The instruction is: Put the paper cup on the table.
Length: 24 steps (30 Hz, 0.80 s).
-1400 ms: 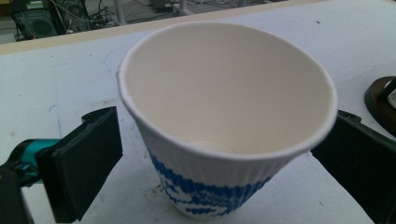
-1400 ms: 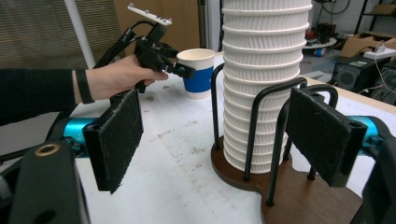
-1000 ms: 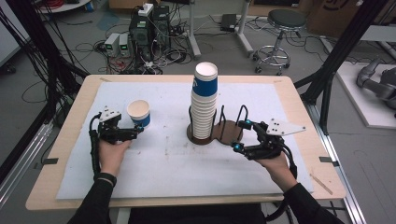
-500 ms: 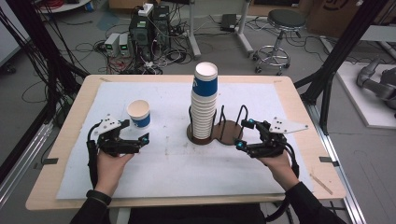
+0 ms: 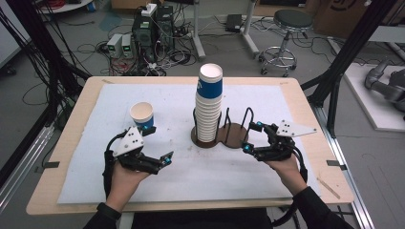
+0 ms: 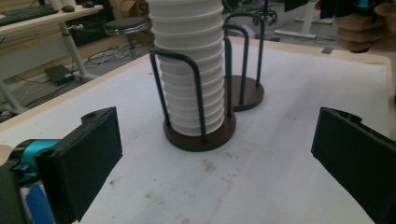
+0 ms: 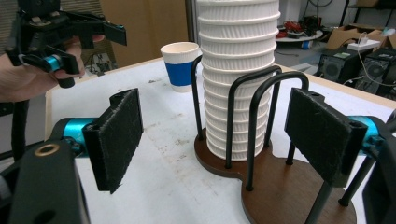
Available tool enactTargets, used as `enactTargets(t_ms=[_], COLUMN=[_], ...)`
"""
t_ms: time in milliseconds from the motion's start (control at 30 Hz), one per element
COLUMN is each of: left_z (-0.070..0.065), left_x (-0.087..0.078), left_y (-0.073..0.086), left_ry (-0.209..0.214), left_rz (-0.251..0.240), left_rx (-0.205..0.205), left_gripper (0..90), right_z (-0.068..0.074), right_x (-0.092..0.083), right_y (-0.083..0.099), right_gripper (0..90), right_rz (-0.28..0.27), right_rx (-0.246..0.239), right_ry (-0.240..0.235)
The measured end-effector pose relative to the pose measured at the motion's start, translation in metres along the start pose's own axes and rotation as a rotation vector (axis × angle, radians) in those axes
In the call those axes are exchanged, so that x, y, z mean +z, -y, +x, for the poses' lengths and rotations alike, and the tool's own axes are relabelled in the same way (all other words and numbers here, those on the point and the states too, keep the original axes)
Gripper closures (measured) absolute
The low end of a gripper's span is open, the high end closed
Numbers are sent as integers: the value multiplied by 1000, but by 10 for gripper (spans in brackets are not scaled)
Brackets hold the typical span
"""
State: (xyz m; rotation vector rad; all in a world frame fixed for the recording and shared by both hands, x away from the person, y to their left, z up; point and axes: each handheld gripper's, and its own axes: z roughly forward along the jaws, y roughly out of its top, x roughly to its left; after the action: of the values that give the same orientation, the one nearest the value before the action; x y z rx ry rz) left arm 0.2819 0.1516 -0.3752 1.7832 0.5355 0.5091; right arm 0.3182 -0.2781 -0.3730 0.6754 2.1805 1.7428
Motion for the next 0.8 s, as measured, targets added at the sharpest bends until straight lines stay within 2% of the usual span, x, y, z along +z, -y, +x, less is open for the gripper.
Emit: enactTargets(t_ms=[100, 200, 367, 467, 800], left_z=[-6, -8, -7, -6, -8], left_x=[1, 1, 1, 2, 9], left_y=[1, 2, 4, 6, 8], left_ry=[21, 42, 43, 47, 56], left_rz=[1, 1, 0, -2, 20], left_rx=[32, 23, 21, 6, 27], left_gripper=[18, 18, 18, 18, 19], right_z=[3, 6, 7, 8, 9], right_x=[0, 1, 2, 1, 0], right_y=[0, 0, 1, 2, 4], right_gripper=[199, 199, 199, 199, 199], right_rz=[4, 6, 11, 5, 14], right_rx=[-11, -15, -15, -17, -34], right_ry=[2, 5, 0, -6, -1])
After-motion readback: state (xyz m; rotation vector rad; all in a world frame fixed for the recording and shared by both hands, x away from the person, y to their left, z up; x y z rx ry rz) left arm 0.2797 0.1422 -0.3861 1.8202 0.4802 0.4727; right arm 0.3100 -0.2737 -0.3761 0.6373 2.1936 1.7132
